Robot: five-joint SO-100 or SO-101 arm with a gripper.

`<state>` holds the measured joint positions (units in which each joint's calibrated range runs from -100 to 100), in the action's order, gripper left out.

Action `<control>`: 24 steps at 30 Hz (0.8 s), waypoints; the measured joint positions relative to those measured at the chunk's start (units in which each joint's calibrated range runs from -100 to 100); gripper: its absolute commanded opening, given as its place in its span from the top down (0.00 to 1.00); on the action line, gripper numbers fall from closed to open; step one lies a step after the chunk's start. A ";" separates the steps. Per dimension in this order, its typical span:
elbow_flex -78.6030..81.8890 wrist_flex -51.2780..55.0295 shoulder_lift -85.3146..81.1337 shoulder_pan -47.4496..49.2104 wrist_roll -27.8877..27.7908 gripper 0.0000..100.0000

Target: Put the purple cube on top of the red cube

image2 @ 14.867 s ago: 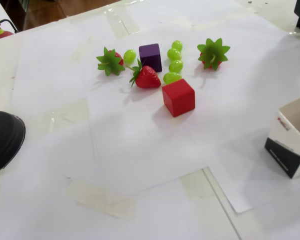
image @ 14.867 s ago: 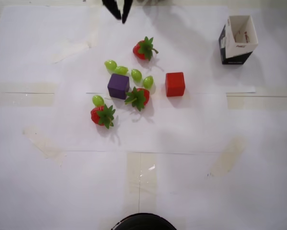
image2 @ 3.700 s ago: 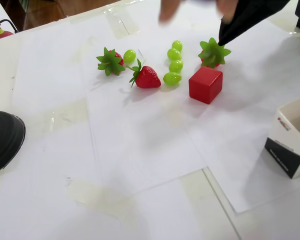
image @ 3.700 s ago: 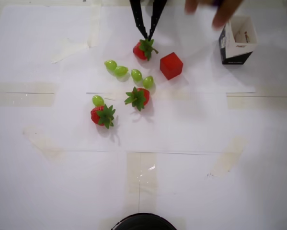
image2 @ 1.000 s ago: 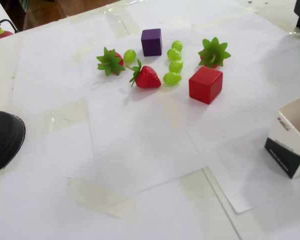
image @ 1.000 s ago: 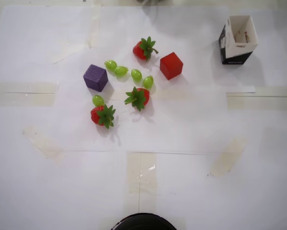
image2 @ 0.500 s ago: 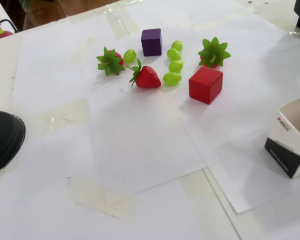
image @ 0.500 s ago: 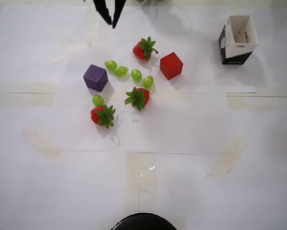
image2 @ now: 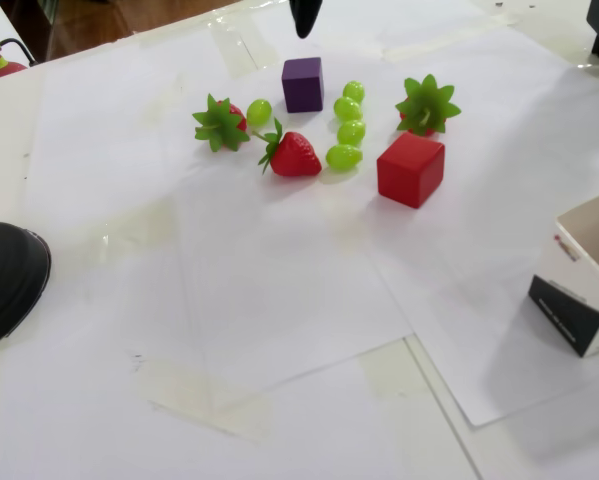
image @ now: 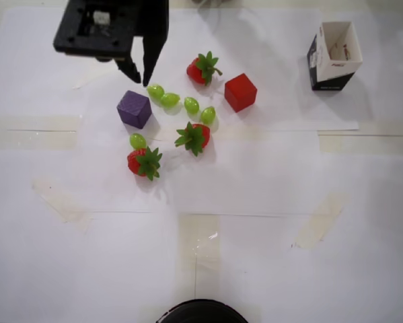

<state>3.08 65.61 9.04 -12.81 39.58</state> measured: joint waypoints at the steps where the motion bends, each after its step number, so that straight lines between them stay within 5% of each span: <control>1: -0.09 -0.24 0.73 -0.22 -0.24 0.83; 24: -0.18 -2.69 8.27 1.27 8.25 0.72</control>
<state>2.90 62.92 17.31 -11.54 47.84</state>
